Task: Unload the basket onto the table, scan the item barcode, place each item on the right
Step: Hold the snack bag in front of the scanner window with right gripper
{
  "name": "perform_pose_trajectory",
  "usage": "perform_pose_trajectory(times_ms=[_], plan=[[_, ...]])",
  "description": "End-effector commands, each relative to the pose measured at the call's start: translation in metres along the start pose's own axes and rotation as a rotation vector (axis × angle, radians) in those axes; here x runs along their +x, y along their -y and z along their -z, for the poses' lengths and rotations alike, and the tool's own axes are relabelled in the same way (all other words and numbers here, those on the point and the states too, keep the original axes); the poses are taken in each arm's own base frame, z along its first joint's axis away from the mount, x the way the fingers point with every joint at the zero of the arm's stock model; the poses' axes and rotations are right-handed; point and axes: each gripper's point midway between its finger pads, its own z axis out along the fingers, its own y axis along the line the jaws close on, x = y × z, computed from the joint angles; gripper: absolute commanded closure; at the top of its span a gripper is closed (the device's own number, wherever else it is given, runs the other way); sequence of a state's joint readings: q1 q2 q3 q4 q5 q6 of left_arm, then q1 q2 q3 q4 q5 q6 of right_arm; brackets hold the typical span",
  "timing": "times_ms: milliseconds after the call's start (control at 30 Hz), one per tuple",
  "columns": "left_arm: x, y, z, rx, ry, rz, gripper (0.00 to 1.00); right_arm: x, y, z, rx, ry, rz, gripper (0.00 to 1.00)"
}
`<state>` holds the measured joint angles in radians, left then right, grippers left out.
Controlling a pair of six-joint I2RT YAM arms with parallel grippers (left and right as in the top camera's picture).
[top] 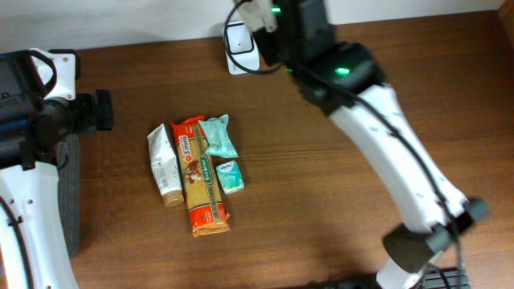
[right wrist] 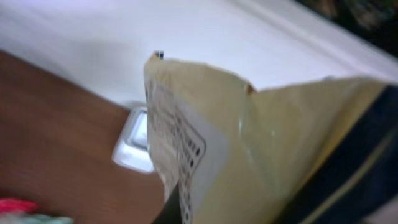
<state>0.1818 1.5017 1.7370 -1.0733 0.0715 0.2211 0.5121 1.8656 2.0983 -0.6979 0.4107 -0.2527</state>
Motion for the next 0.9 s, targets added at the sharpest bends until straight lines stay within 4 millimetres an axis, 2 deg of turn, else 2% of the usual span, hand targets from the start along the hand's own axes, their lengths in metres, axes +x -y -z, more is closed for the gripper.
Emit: perform_pose_trajectory(times_ms=[0, 133, 300, 400, 567, 700, 867], plan=[[-0.001, 0.001, 0.004, 0.006, 0.013, -0.012, 0.01, 0.015, 0.012, -0.042, 0.230, -0.081, 0.261, 0.96], [-0.001, 0.001, 0.004, 0.006, 0.013, -0.012, 0.01, 0.014, -0.007, -0.087, 0.258, -0.045, 0.421, 0.96], [-0.001, 0.001, 0.004, 0.006, 0.014, -0.012, 0.01, 0.006, -0.021, -0.120, 0.308, 0.021, 0.578, 0.96], [-0.001, 0.001, 0.004, 0.006, 0.014, -0.012, 0.01, 0.015, -0.033, -0.139, 0.310, 0.012, 0.711, 0.96], [-0.001, 0.001, 0.004, 0.006, 0.013, -0.012, 0.01, 0.038, -0.046, -0.170, 0.301, -0.009, 0.779, 0.96], [-0.001, 0.001, 0.004, 0.006, 0.013, -0.012, 0.01, 0.045, -0.045, -0.179, 0.309, -0.016, 0.782, 0.96], [-0.001, 0.001, 0.004, 0.006, 0.013, -0.012, 0.01, 0.040, -0.031, -0.182, 0.353, 0.010, 0.746, 0.96]])
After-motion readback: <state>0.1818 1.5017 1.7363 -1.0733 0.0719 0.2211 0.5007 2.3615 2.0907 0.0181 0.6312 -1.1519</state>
